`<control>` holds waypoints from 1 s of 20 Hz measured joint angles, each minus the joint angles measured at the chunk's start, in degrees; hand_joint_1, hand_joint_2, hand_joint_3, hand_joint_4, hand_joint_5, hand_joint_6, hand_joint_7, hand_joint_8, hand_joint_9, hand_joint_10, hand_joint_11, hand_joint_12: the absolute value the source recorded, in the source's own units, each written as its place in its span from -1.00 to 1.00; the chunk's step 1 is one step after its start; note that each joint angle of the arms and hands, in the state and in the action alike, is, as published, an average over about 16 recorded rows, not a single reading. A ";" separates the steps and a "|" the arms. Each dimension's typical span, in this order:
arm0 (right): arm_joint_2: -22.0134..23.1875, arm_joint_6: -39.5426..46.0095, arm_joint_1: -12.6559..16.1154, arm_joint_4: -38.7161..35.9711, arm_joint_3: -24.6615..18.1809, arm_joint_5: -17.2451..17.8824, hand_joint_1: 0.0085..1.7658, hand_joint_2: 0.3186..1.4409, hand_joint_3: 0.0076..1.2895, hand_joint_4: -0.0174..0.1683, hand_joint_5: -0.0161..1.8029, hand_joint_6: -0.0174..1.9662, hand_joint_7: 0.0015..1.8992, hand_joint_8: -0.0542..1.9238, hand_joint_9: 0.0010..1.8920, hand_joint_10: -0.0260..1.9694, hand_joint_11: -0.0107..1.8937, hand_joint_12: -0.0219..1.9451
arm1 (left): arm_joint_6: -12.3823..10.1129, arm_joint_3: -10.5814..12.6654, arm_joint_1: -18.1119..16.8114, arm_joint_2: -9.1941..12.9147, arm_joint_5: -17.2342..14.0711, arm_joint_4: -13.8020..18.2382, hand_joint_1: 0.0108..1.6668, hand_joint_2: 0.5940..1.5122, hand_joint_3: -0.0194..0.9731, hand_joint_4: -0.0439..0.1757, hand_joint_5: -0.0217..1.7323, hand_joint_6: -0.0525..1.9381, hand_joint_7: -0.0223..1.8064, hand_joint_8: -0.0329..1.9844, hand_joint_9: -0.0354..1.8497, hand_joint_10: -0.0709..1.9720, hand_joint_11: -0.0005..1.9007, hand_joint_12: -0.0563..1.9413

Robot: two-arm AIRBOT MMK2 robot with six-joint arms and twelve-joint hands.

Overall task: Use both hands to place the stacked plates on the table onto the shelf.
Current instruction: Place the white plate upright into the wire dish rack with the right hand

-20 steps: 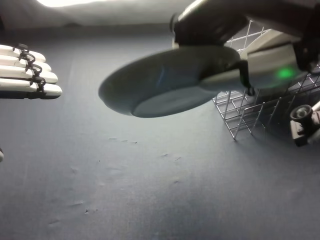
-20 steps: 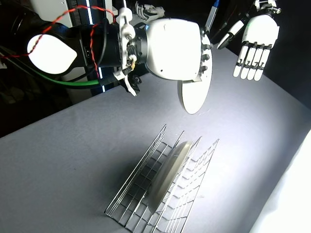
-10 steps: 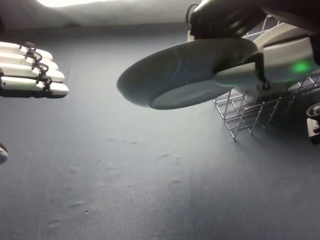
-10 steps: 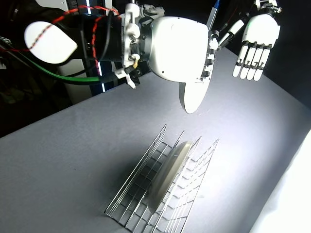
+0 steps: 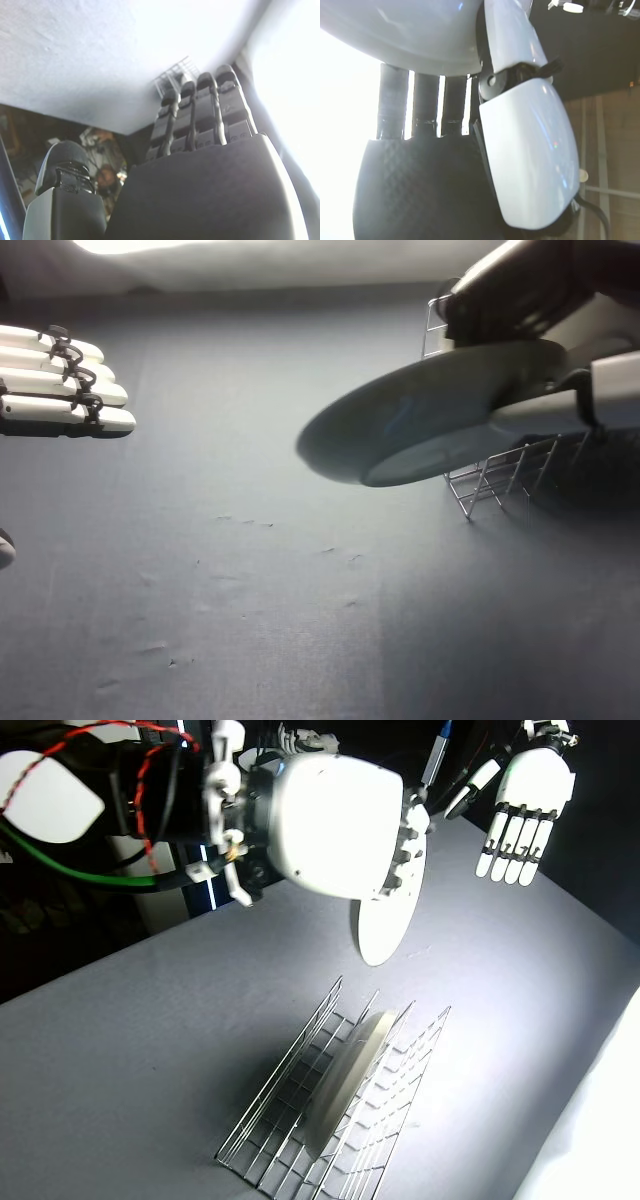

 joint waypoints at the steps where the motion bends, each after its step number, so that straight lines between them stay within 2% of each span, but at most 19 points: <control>1: 0.39 -0.04 -0.27 -0.04 0.07 0.09 0.53 0.32 -0.99 -0.91 -0.06 0.01 0.02 0.00 0.05 0.21 -0.01 0.42 | 0.00 0.02 0.00 0.00 -0.03 0.01 -1.00 0.12 -0.93 -0.58 -0.95 -0.94 -0.96 -0.97 -0.94 -0.93 -0.98 -0.93; 12: 2.80 -0.43 -3.80 -0.15 3.67 1.99 0.53 0.32 -0.99 -0.91 -0.06 0.01 -0.01 0.05 0.04 0.22 -0.02 0.42 | 0.00 0.03 -0.55 0.00 -0.30 0.56 -0.99 0.12 -0.93 -0.59 -0.95 -0.94 -0.96 -0.97 -0.94 -0.93 -0.98 -0.93; 20: 3.22 -0.75 -8.44 -0.11 8.61 5.30 0.53 0.32 -0.99 -0.91 -0.07 0.03 -0.02 0.06 0.04 0.21 -0.02 0.38 | 0.00 -0.73 -1.36 -0.02 -0.35 1.24 -1.00 0.13 -0.93 -0.58 -0.95 -0.93 -0.96 -0.97 -0.94 -0.93 -0.98 -0.93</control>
